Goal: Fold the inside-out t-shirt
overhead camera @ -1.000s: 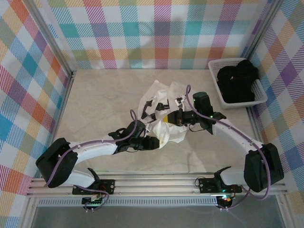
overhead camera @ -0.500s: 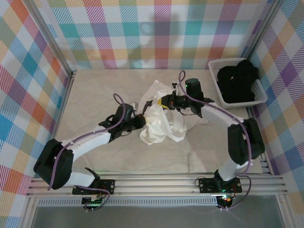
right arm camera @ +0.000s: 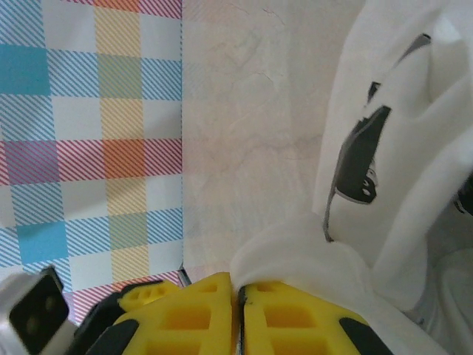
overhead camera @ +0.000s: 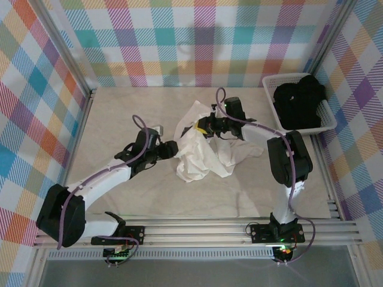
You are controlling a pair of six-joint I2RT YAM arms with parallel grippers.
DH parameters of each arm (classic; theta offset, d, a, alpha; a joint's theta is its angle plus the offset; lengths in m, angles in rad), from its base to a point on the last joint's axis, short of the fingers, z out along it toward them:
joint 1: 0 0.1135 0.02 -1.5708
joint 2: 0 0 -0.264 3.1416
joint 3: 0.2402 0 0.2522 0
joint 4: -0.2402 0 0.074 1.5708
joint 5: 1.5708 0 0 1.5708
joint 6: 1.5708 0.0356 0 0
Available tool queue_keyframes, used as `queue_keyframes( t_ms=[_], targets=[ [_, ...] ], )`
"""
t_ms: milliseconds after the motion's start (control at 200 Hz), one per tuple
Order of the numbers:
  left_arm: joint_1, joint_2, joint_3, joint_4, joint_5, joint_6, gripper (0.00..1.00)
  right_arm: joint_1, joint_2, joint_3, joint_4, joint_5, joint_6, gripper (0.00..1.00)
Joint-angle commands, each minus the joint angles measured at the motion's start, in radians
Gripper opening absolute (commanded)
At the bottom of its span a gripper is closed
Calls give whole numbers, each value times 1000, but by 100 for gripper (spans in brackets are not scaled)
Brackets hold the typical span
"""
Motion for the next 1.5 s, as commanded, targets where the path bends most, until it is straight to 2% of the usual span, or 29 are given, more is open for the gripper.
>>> queue_keyframes(
  t_ms=[0,115,240,445,545,615,705,825,970,1055,1180,1350,1495],
  targets=[
    [-62,71,61,-56,-94,167,71,-7,14,51,-13,-30,-40,11],
    [-114,187,147,-92,-220,214,75,-5,9,47,6,-48,-22,11],
    [-117,282,210,-80,-319,227,79,-5,-5,40,24,-59,0,11],
    [-109,425,324,-112,-387,316,79,-5,-7,52,-7,-55,-20,11],
    [-73,446,347,-116,-328,310,69,-7,-2,60,-37,-38,-47,12],
    [-37,446,357,-132,-274,313,57,-9,0,71,-64,-20,-70,13],
    [17,439,367,-149,-152,303,44,-8,5,98,-125,18,-121,15],
    [87,449,376,-153,27,275,34,-8,4,118,-189,77,-192,18],
    [146,496,418,-203,133,256,22,-7,-17,114,-244,123,-298,24],
    [180,505,432,-192,181,232,23,-5,-39,94,-265,148,-374,27],
    [214,536,473,-192,181,216,29,-1,-51,81,-306,209,-488,33],
    [250,575,537,-239,63,178,38,10,-25,98,-338,292,-568,38],
    [261,547,524,-260,-48,117,52,26,44,141,-361,294,-581,40]
  ],
)
